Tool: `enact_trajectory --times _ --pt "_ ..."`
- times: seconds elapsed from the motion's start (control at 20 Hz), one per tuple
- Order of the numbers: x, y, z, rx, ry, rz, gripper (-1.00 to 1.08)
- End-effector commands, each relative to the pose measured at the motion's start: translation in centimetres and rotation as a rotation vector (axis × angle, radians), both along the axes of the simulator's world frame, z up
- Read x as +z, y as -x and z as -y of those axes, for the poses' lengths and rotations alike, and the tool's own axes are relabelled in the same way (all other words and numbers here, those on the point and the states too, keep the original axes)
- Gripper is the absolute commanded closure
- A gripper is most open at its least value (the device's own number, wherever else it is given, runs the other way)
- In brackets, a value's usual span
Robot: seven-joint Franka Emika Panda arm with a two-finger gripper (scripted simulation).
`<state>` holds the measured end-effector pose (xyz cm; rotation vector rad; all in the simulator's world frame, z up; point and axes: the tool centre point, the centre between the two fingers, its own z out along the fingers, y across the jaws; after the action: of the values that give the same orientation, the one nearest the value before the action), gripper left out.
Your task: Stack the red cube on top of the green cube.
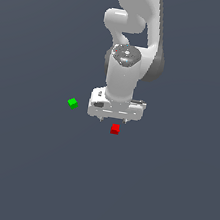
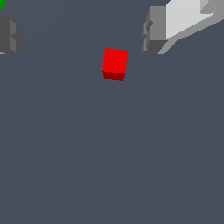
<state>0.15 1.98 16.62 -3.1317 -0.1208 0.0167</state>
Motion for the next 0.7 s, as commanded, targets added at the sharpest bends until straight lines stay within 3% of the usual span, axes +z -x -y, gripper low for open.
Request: enact_trajectory --times 0.0,0.65 --pt "0.0 0.0 0.0 0.0 0.0 0.0 -0.92" --pt "-4.0 2.1 -0.9 -0.05 0.003 0.005 -0.92"
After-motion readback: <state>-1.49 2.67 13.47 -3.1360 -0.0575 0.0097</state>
